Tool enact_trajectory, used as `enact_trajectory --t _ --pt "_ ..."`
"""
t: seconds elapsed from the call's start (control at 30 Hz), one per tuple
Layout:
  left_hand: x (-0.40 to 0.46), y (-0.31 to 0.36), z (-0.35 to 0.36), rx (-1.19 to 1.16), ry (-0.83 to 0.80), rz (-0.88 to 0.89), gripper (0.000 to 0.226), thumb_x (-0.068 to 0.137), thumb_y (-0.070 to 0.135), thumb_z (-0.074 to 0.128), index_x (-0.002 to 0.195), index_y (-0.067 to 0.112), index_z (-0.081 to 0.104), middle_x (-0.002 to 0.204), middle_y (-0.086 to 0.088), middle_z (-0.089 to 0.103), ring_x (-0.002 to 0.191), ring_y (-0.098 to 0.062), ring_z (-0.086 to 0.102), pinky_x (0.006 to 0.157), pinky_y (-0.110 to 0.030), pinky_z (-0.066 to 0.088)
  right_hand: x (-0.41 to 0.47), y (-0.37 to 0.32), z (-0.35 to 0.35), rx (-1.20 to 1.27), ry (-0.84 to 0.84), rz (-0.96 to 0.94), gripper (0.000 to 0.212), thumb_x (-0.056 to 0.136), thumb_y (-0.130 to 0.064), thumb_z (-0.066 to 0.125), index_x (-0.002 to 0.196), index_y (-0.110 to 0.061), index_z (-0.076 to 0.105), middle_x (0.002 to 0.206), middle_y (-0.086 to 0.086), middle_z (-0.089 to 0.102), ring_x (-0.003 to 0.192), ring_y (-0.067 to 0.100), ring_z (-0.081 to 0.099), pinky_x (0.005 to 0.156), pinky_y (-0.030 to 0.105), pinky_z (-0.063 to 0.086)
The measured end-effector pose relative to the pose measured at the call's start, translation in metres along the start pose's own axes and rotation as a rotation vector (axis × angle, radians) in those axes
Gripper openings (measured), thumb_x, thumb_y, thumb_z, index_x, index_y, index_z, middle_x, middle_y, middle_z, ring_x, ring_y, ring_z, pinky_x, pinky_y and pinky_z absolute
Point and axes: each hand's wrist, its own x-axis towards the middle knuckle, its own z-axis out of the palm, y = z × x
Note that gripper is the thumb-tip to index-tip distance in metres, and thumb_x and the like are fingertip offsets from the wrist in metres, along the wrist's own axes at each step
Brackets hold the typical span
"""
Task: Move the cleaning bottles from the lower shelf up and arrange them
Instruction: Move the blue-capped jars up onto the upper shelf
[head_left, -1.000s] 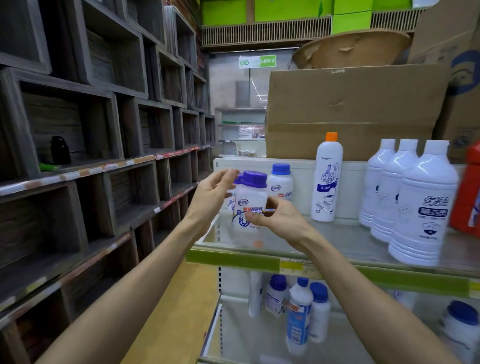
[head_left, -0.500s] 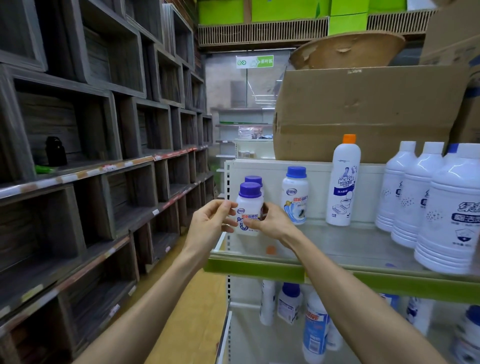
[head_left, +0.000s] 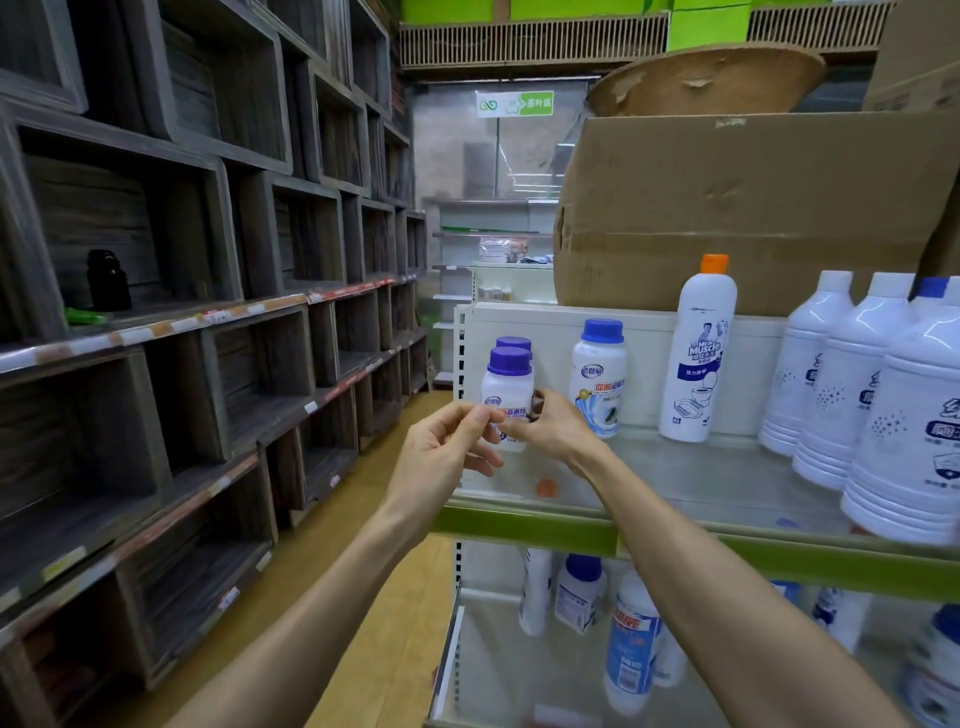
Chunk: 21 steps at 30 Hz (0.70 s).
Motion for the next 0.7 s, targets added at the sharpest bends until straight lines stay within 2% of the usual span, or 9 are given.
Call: enact_trajectory --t 0.07,0.1,0.17,0.23,0.37,0.43,0.53,0.7 --pt "-0.011 -0.001 0.000 -0.011 -0.053 0.010 0.023 0.099 0.034 0.058 0.099 0.018 0.075 0.081 -0.001 0.069 0.072 -0.024 0.070 0.069 -0.033 0.060 -0.003 -0.005 -0.005 -0.028 0.058 -0.027 0.046 0.082 -0.036 0.084 0.113 -0.026 0.052 0.100 -0.008 0.064 0.089 0.006 0.062 0.069 0.019 0.046" --pt "-0.019 -0.004 0.000 -0.016 -0.086 0.013 0.024 0.098 0.038 0.059 0.099 0.018 0.074 0.081 -0.002 0.068 0.072 -0.023 0.069 0.070 -0.033 0.060 -0.005 -0.008 -0.009 -0.044 0.109 -0.043 0.051 0.081 -0.038 0.083 0.119 -0.025 0.052 0.104 -0.006 0.062 0.092 0.007 0.061 0.072 0.019 0.047" --pt "-0.036 -0.014 0.000 -0.017 -0.153 0.012 0.025 0.097 0.042 0.060 0.098 0.020 0.072 0.080 -0.004 0.069 0.072 -0.022 0.069 0.073 -0.032 0.059 -0.007 -0.016 -0.016 -0.071 0.219 -0.085 0.064 0.085 -0.042 0.078 0.135 -0.013 0.051 0.126 0.005 0.060 0.113 0.019 0.060 0.091 0.032 0.050" --pt "-0.056 -0.029 0.003 -0.019 -0.228 -0.002 0.024 0.096 0.041 0.059 0.098 0.020 0.072 0.079 -0.006 0.070 0.073 -0.023 0.069 0.077 -0.033 0.058 -0.014 -0.026 -0.026 -0.085 0.285 -0.165 0.055 0.090 -0.042 0.072 0.132 -0.010 0.055 0.125 0.006 0.060 0.113 0.023 0.060 0.090 0.032 0.048" --pt "-0.085 -0.067 0.016 0.035 -0.334 -0.116 0.022 0.097 0.039 0.061 0.096 0.021 0.074 0.077 -0.006 0.071 0.072 -0.021 0.068 0.072 -0.032 0.055 -0.044 -0.050 -0.048 -0.058 0.315 -0.333 0.025 0.093 -0.036 0.069 0.107 -0.016 0.065 0.098 -0.004 0.067 0.087 0.013 0.065 0.067 0.013 0.045" --pt "-0.093 -0.090 0.025 0.078 -0.307 -0.213 0.020 0.099 0.034 0.061 0.093 0.021 0.075 0.075 -0.004 0.071 0.070 -0.020 0.068 0.069 -0.032 0.054 -0.062 -0.057 -0.058 -0.011 0.317 -0.412 0.016 0.093 -0.032 0.070 0.098 -0.018 0.066 0.088 -0.011 0.068 0.078 0.002 0.064 0.063 0.006 0.044" --pt "-0.096 -0.122 0.038 0.110 -0.217 -0.340 0.018 0.101 0.025 0.061 0.093 0.016 0.075 0.075 -0.003 0.070 0.069 -0.021 0.068 0.065 -0.033 0.055 -0.095 -0.057 -0.069 0.043 0.306 -0.521 0.010 0.095 -0.028 0.069 0.094 -0.019 0.067 0.085 -0.015 0.068 0.074 -0.006 0.063 0.065 0.006 0.045" --pt "-0.092 -0.162 0.064 0.132 -0.048 -0.440 0.020 0.102 0.022 0.059 0.101 0.007 0.072 0.081 -0.005 0.069 0.068 -0.018 0.068 0.064 -0.034 0.055 -0.149 -0.032 -0.079 0.093 0.248 -0.675 0.003 0.096 -0.020 0.068 0.094 -0.022 0.066 0.086 -0.015 0.070 0.082 0.003 0.067 0.073 0.019 0.055"
